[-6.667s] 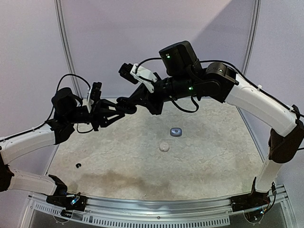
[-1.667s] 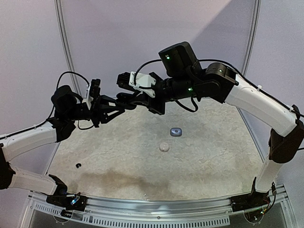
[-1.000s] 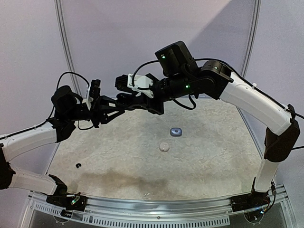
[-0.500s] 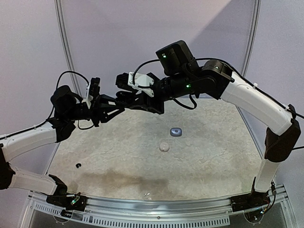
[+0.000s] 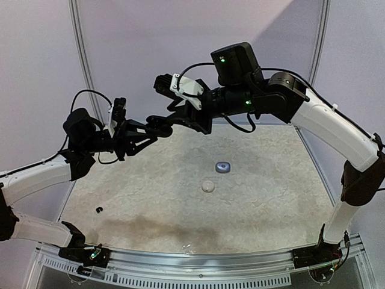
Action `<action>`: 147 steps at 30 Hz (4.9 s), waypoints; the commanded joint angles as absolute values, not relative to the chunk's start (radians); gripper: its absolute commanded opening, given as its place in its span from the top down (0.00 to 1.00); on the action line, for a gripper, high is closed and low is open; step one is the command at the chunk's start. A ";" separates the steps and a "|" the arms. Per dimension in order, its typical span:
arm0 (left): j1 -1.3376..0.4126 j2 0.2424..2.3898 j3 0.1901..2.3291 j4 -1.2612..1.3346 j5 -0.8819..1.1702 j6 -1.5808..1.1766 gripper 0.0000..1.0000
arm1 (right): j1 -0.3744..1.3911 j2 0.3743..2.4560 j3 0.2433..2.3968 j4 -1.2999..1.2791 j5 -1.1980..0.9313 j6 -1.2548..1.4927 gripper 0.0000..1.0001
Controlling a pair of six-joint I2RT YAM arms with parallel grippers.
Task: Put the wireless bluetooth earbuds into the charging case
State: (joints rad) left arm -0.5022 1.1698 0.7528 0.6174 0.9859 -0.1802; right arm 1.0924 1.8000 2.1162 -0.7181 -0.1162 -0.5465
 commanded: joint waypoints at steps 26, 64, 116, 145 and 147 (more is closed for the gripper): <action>-0.511 1.158 0.738 0.647 0.901 -0.323 1.00 | 1.082 1.787 2.018 -0.596 -0.071 -0.383 0.79; -0.509 1.150 0.726 0.680 0.884 -0.267 1.00 | 1.101 1.896 2.091 -0.823 -0.112 -0.479 0.90; -0.491 1.210 0.755 -0.109 0.543 -0.043 0.45 | 0.984 1.829 1.709 -0.536 0.099 0.088 0.60; -0.541 1.671 1.021 -0.621 0.499 0.105 0.47 | 0.980 2.033 1.513 -0.417 -0.051 0.618 0.36; -0.515 1.664 1.055 -0.678 0.463 0.119 0.47 | 0.982 2.048 1.514 -0.419 -0.076 0.636 0.36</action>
State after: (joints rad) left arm -0.5419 1.6543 1.0031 -0.5476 0.4984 0.0814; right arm 0.9852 1.9911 1.5173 -0.4438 0.0010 0.5716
